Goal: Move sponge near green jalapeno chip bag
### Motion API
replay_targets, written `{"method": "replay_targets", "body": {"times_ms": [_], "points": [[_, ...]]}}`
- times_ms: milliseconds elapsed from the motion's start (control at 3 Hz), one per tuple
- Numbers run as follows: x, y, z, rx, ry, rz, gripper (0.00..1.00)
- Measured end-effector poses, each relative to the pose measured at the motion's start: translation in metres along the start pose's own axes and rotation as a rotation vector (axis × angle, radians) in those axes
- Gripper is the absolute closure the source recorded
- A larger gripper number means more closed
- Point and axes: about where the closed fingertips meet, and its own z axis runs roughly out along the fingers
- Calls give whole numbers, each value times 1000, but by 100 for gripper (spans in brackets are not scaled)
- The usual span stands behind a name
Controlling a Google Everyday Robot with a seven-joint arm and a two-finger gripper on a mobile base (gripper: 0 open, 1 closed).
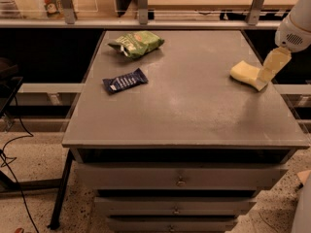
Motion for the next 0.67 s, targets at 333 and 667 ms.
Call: {"method": "replay_targets", "body": {"times_ms": [333, 667], "points": [[7, 3, 21, -25, -40, 34, 0], [7, 2, 43, -43, -68, 60, 0]]}}
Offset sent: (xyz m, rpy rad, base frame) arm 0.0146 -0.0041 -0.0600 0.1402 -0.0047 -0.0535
